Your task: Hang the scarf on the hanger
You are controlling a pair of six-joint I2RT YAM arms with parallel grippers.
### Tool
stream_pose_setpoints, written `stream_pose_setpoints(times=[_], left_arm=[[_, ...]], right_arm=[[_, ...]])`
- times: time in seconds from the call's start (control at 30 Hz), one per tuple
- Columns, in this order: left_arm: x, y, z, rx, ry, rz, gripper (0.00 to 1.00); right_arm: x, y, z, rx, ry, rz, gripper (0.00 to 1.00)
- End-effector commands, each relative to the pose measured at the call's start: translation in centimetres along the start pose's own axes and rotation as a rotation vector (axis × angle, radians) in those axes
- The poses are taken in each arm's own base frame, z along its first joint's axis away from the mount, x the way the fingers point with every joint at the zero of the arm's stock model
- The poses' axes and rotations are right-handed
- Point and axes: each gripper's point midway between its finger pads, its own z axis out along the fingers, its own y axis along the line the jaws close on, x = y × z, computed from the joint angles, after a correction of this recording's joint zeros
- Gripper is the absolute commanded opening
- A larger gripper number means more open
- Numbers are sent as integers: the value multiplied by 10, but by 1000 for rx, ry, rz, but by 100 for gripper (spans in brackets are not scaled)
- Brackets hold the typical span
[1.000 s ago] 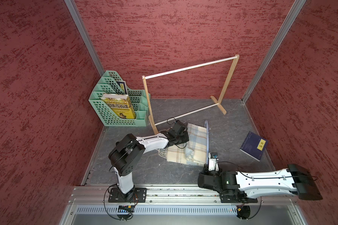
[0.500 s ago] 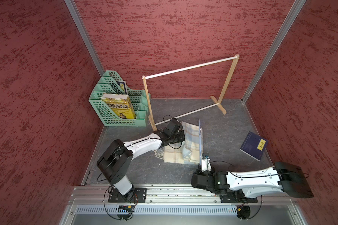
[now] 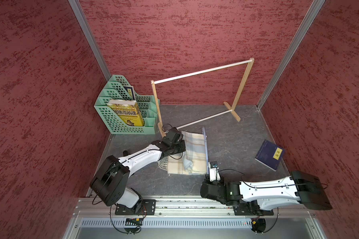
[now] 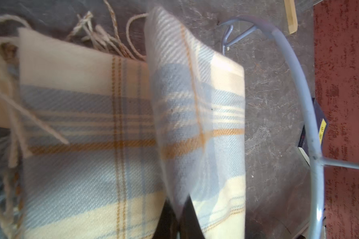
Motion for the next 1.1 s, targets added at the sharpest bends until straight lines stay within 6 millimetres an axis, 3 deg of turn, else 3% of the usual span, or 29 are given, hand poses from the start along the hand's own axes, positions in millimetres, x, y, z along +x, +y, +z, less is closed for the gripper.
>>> stream_pose_setpoints(times=[0.0, 0.33, 0.5, 0.77, 0.9, 1.07], left_arm=[[-17, -11, -15, 39, -52, 32, 0], [-40, -36, -36, 73, -93, 59, 0], [-42, -38, -35, 77, -93, 55, 0], [-56, -58, -38, 129, -110, 41, 0], [-64, -73, -43, 157, -133, 49, 0], [-65, -88, -26, 174, -119, 59, 0]], right_arm=[[-9, 28, 0, -66, -12, 9, 0], [-12, 59, 2, -132, 2, -15, 0], [-19, 65, -3, -160, -11, -15, 0], [-19, 79, -7, -259, -18, -34, 0], [-23, 61, -6, -270, -40, 29, 0], [-20, 9, 8, -197, -46, 150, 0]])
